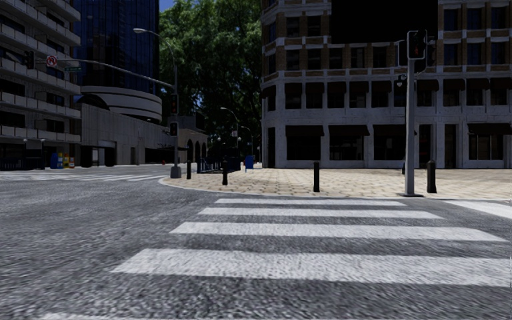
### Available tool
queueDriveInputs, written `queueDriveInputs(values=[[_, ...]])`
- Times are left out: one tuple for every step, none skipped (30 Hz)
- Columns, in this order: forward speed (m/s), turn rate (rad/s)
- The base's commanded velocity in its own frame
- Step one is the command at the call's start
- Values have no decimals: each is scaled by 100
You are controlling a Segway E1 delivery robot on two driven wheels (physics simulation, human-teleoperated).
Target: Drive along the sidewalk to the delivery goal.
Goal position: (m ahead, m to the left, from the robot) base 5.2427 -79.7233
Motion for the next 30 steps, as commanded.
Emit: queueDriveInputs(values=[[200,-12],[200,0],[200,0],[200,0],[200,0],[200,0],[200,0],[200,0],[200,0],[200,0],[200,0],[200,-2],[200,-2],[200,-19],[200,-29],[200,-33],[200,-33],[200,-33],[200,-26],[200,-26],[200,-11],[200,0],[200,0],[200,0],[200,0],[200,0],[200,0],[200,0],[200,0],[200,0]])
